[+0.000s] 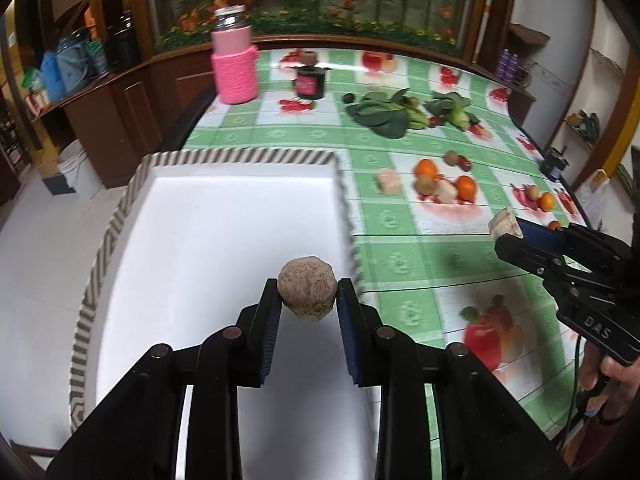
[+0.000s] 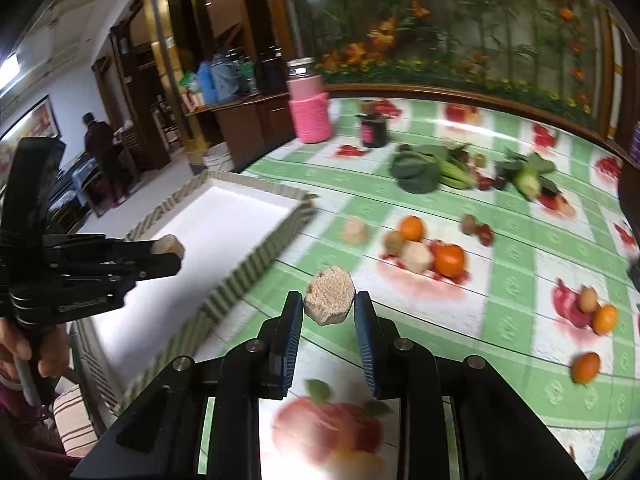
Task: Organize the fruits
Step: 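Carry both items over the white tray and open both tools to release them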
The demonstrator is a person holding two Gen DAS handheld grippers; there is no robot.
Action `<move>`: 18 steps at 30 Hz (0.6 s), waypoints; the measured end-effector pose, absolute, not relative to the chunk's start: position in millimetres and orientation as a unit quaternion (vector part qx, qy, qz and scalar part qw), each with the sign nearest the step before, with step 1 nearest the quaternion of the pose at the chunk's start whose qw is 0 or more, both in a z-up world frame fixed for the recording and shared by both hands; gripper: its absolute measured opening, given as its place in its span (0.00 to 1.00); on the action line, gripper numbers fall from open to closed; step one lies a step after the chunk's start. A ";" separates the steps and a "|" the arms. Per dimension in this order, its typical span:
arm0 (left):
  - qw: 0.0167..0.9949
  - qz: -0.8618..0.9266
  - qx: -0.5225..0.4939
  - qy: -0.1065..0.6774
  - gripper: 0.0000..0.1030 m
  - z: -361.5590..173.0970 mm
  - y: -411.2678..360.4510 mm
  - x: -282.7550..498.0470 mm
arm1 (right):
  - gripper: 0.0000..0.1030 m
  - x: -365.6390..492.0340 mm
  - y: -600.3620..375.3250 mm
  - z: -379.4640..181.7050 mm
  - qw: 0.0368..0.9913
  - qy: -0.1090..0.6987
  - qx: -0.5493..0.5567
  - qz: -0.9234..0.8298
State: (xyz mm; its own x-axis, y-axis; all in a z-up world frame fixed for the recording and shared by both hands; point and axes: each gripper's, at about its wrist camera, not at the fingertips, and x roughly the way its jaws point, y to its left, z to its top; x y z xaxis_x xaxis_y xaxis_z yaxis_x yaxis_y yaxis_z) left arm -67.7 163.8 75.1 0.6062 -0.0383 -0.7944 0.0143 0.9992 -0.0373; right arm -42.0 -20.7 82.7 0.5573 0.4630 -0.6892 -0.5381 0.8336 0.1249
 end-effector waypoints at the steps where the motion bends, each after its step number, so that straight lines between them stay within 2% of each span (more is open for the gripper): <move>1: 0.895 -0.011 -0.015 0.445 0.25 73.9 168.0 -67.9 | 0.26 -41.1 -13.8 82.7 0.879 0.375 -0.054 0.289; 18: 0.886 0.036 -0.037 0.460 0.25 53.9 217.0 -49.9 | 0.27 -25.1 79.6 75.2 0.848 0.390 -0.094 0.347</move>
